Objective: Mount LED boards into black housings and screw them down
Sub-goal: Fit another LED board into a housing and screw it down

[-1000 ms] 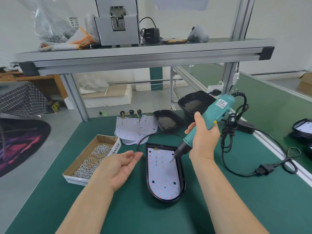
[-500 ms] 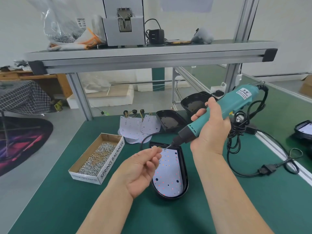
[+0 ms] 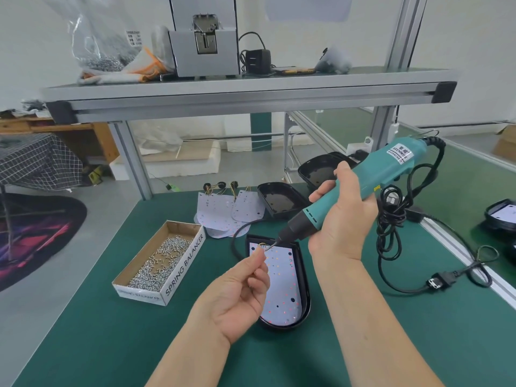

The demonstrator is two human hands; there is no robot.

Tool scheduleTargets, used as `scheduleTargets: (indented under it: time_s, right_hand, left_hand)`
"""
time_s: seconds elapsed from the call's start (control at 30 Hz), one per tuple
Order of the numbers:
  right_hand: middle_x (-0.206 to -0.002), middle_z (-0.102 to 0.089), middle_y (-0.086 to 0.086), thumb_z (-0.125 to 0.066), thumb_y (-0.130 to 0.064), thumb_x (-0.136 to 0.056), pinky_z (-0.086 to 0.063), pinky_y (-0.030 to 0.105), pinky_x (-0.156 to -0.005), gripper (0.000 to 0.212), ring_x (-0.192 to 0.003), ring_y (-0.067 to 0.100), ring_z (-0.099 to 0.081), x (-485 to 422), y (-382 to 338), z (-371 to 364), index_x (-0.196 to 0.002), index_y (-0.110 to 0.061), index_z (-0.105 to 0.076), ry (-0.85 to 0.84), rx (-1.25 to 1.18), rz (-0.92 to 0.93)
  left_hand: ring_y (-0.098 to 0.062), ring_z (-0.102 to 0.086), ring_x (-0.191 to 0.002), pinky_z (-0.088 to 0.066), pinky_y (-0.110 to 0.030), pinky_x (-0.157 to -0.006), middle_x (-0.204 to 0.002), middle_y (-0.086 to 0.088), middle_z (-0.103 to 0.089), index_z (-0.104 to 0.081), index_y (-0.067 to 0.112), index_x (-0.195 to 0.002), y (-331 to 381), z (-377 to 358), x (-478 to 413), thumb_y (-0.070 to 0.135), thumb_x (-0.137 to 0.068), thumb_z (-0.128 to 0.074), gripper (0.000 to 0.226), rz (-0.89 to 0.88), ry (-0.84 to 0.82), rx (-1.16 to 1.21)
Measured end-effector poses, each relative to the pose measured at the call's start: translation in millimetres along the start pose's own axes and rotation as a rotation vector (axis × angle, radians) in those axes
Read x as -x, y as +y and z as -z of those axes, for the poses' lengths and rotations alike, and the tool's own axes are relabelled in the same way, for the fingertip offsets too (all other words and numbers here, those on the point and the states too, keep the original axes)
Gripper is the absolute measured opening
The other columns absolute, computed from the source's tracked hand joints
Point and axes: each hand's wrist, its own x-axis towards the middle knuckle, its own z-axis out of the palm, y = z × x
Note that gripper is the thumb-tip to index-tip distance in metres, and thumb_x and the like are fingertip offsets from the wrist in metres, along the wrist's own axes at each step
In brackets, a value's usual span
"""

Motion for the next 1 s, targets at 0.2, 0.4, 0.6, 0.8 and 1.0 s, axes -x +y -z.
scheduleTargets:
  time_s: [0.2, 0.4, 0.6, 0.8, 1.0]
  right_hand:
    - [-0.053, -0.053, -0.001, -0.066, -0.018, -0.094, -0.044, 0.023, -0.047, 0.018, -0.043, 0.016, -0.05, 0.6, 2.3, 0.7, -0.096, -0.008, -0.051, 0.005, 0.021, -0.019]
    - [-0.054, -0.053, 0.001, -0.067, -0.019, -0.093, -0.043, 0.023, -0.048, 0.018, -0.044, 0.017, -0.05, -1.1, 3.9, 3.4, -0.092, -0.01, -0.051, 0.011, 0.046, -0.014]
    - [-0.053, -0.052, 0.003, -0.067, -0.02, -0.093, -0.041, 0.024, -0.048, 0.02, -0.044, 0.02, -0.048, 1.2, 4.8, 4.6, -0.088, -0.013, -0.049, -0.013, 0.093, 0.038]
    - [-0.052, -0.052, 0.002, -0.067, -0.02, -0.092, -0.041, 0.025, -0.049, 0.02, -0.044, 0.02, -0.048, 2.8, 3.1, 4.5, -0.083, -0.016, -0.05, -0.01, 0.123, 0.071]
    - [-0.052, -0.053, 0.002, -0.067, -0.022, -0.091, -0.043, 0.031, -0.058, 0.018, -0.046, 0.02, -0.049, -0.5, 5.1, 7.3, -0.087, -0.016, -0.051, 0.03, 0.131, 0.069]
  left_hand:
    - [-0.009, -0.048, -0.041, -0.037, -0.013, -0.032, -0.065, -0.006, -0.054, -0.072, -0.003, -0.063, -4.9, -7.4, 0.5, 0.006, -0.051, -0.083, 0.019, 0.039, -0.006, 0.07]
    - [-0.009, -0.049, -0.04, -0.037, -0.013, -0.031, -0.065, -0.006, -0.054, -0.071, -0.004, -0.062, -8.1, -11.8, 1.8, 0.008, -0.052, -0.083, 0.019, 0.061, -0.006, 0.087]
    - [-0.008, -0.05, -0.042, -0.037, -0.012, -0.032, -0.066, -0.007, -0.056, -0.072, -0.003, -0.067, -12.4, -10.0, -1.2, 0.009, -0.056, -0.084, 0.019, -0.003, 0.055, 0.039]
    - [-0.005, -0.051, -0.046, -0.04, -0.01, -0.038, -0.063, -0.003, -0.059, -0.062, 0.007, -0.074, -16.1, -6.9, -5.8, 0.015, -0.063, -0.081, 0.023, -0.25, 0.07, -0.198]
    - [-0.009, -0.061, -0.052, -0.051, -0.012, -0.046, -0.069, -0.011, -0.067, -0.077, -0.006, -0.076, -13.3, -4.5, -5.2, 0.004, -0.05, -0.085, 0.028, -0.164, 0.033, -0.053]
